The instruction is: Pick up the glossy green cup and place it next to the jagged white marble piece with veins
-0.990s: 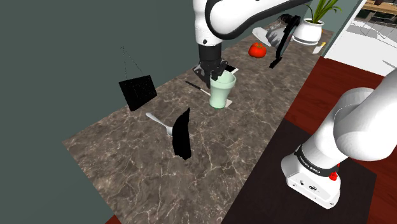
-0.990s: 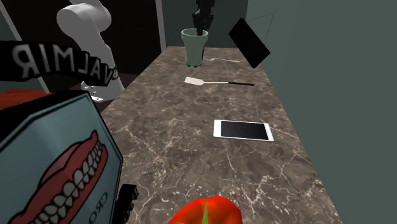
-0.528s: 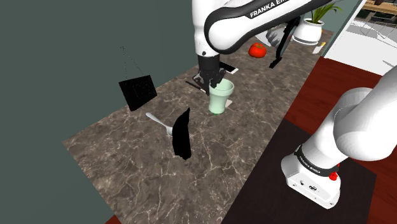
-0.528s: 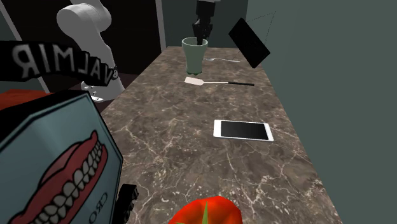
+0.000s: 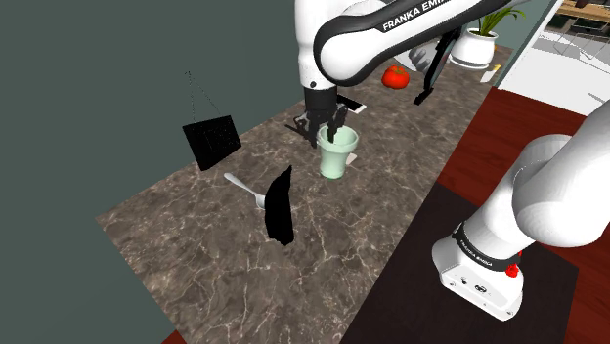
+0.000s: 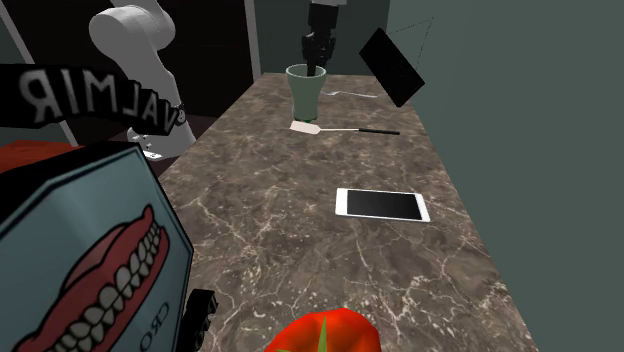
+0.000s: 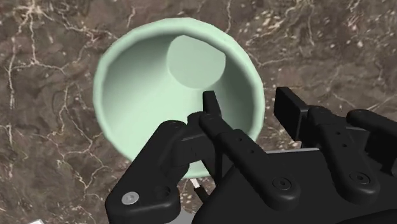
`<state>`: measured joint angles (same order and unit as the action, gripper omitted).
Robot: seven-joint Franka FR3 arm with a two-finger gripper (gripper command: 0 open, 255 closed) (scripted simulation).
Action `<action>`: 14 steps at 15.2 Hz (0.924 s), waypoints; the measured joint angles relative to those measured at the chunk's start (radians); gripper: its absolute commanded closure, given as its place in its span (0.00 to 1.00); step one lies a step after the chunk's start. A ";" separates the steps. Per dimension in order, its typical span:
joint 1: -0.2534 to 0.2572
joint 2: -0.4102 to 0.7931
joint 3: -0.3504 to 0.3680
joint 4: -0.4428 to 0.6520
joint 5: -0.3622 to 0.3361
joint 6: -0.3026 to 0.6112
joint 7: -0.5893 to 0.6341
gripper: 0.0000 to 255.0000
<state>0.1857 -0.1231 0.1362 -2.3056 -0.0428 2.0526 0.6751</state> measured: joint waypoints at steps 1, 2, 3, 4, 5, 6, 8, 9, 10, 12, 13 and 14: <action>0.000 0.000 0.000 0.000 0.000 0.000 0.000 0.00; 0.000 0.000 0.000 0.000 0.000 0.000 0.000 0.00; 0.000 0.000 0.000 0.000 0.000 0.000 0.000 0.00; 0.000 0.000 0.000 0.000 0.000 0.000 0.000 0.00; 0.000 0.000 0.000 0.000 0.000 0.000 0.000 0.00; 0.000 -0.009 0.000 0.007 0.002 -0.015 -0.002 0.00; 0.003 -0.025 0.002 0.045 0.006 -0.069 -0.001 0.00; 0.001 -0.021 0.000 0.078 0.005 -0.097 -0.005 0.00; 0.002 -0.028 0.000 0.086 0.006 -0.112 -0.006 0.00; 0.003 -0.032 0.001 0.094 0.007 -0.125 -0.005 0.00; 0.003 -0.032 0.001 0.096 0.007 -0.127 -0.005 0.00; 0.003 -0.032 0.001 0.097 0.008 -0.129 -0.005 0.00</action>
<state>0.1883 -0.1554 0.1374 -2.2081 -0.0353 1.9238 0.6700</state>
